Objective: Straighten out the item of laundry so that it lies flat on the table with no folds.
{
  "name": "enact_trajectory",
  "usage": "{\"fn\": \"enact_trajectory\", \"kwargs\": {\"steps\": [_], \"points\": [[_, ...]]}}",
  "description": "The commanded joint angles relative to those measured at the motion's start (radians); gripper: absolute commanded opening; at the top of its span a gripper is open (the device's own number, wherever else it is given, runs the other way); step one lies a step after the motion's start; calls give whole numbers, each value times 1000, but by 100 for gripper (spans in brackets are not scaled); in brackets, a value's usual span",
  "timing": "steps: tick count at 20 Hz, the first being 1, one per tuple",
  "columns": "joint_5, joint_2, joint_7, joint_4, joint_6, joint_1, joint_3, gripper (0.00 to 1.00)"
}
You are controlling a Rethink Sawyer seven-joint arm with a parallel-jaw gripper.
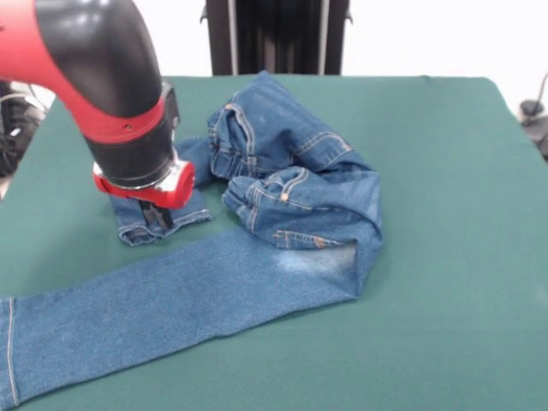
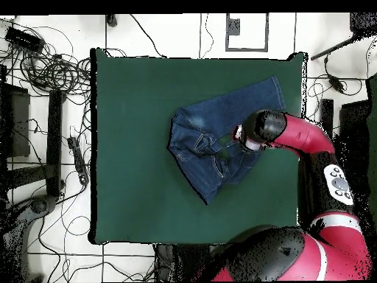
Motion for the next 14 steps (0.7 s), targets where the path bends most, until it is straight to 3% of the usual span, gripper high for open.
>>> {"fn": "enact_trajectory", "kwargs": {"steps": [1, 14], "points": [[-74, 138, -187, -269, -127, -33, 102, 0], [-121, 180, -269, -425, 5, -57, 154, 0]]}}
